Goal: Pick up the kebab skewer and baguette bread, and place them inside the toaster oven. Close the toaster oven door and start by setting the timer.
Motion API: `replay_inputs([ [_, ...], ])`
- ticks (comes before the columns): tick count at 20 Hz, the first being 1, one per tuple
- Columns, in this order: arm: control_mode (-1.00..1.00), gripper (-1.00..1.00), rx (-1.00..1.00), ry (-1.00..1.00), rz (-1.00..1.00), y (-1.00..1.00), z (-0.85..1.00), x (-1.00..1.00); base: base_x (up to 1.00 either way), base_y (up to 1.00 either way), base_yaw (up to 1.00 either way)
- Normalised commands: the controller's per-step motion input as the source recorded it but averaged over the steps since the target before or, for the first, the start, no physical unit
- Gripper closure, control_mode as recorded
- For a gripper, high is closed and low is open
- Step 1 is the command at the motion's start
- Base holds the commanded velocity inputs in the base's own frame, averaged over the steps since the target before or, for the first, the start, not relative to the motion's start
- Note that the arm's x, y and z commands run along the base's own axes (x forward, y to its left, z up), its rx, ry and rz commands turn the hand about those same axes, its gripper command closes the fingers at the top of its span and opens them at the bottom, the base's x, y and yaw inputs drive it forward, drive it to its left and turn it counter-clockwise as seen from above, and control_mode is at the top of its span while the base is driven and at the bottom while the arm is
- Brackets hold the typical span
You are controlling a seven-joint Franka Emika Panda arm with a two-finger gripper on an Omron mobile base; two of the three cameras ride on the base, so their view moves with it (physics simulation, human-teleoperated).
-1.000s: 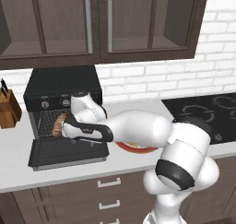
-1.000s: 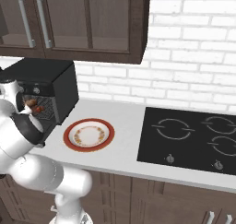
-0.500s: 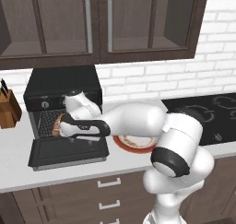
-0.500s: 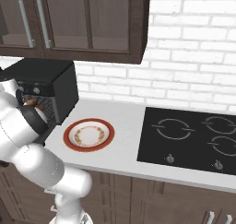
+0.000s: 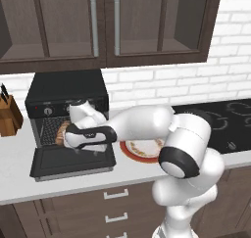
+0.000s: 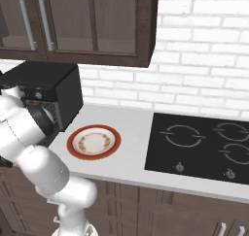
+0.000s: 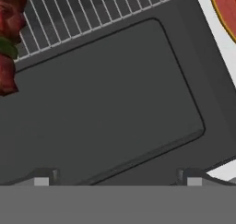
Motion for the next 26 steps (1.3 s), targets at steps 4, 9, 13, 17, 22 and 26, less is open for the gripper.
replay_inputs([
  [4, -1.00, -1.00, 0.00, 0.00, 0.00, 0.00, -0.02, 0.39, 0.00, 0.00, 0.00],
  [9, -1.00, -1.00, 0.00, 0.00, 0.00, 0.00, 0.00, 0.45, 0.00, 0.00, 0.00],
  [13, -1.00, -1.00, 0.00, 0.00, 0.00, 0.02, 0.00, 0.36, 0.00, 0.00, 0.00],
  [17, -1.00, -1.00, 0.00, 0.00, 0.00, 0.12, 0.00, 0.23, 0.00, 0.00, 0.00],
  [22, -1.00, -1.00, 0.00, 0.00, 0.00, 0.10, 0.00, 0.32, 0.00, 0.00, 0.00],
  [26, -1.00, -1.00, 0.00, 0.00, 0.00, 0.00, 0.00, 0.17, 0.00, 0.00, 0.00],
])
